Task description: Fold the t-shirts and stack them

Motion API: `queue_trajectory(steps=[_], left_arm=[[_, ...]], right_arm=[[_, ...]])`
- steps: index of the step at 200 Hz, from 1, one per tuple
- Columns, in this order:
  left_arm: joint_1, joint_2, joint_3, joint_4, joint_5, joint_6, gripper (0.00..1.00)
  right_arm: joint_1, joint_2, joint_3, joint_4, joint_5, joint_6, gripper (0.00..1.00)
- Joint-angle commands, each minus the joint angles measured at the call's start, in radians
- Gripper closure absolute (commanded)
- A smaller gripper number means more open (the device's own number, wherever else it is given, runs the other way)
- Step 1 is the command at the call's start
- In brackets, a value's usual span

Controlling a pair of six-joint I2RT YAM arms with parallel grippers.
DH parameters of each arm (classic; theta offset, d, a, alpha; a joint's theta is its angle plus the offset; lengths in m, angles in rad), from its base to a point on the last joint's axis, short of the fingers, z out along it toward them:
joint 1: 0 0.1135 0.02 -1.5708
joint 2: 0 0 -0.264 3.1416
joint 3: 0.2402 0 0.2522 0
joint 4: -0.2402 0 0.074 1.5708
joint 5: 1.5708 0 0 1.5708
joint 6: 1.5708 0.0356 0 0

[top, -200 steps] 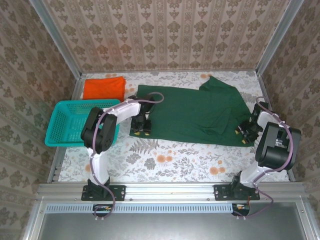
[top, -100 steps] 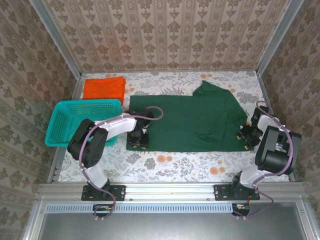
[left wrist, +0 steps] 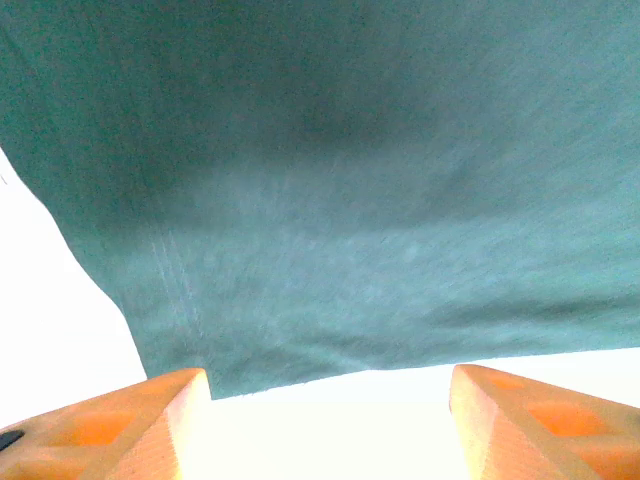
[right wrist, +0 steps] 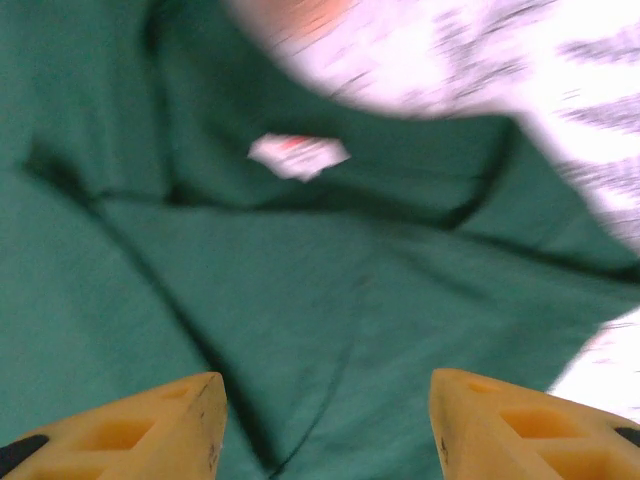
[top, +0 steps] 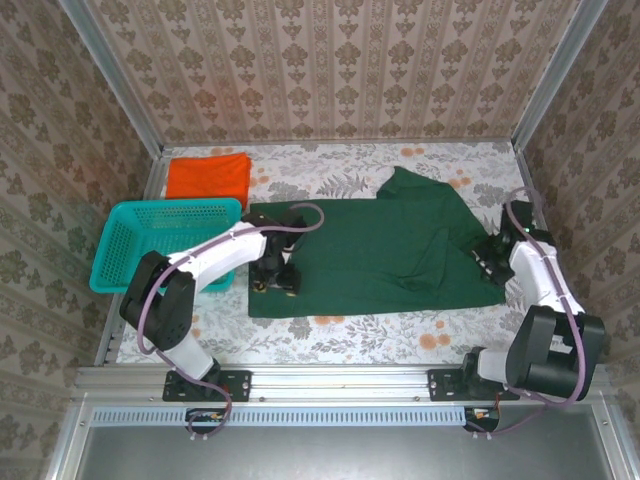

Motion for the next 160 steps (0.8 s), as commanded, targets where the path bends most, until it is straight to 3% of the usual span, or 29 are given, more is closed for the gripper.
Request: queue_trajectory(steps=[1,55,125,160], left_arm=[[0.005,0.017,0.030,-0.035,-0.007,0.037,0.35],[-0.010,0.057,-0.002,0.012,0.000,0.068,0.37],[-0.020,0.066,-0.030,0.021,-0.046,0.087,0.37],[-0.020,0.066,-0.041,0.021,-0.058,0.089,0.37]], right_arm=[[0.103,0.013,-0.014,0.028,-0.057,0.056,0.44],[0.215,0.105,-0.057,0.099,-0.074,0.096,0.48],[0.245,0.223,-0.047,0.129,-0.077,0.100,0.52],[0.250,0.231,-0.047,0.134,-0.062,0.101,0.66]])
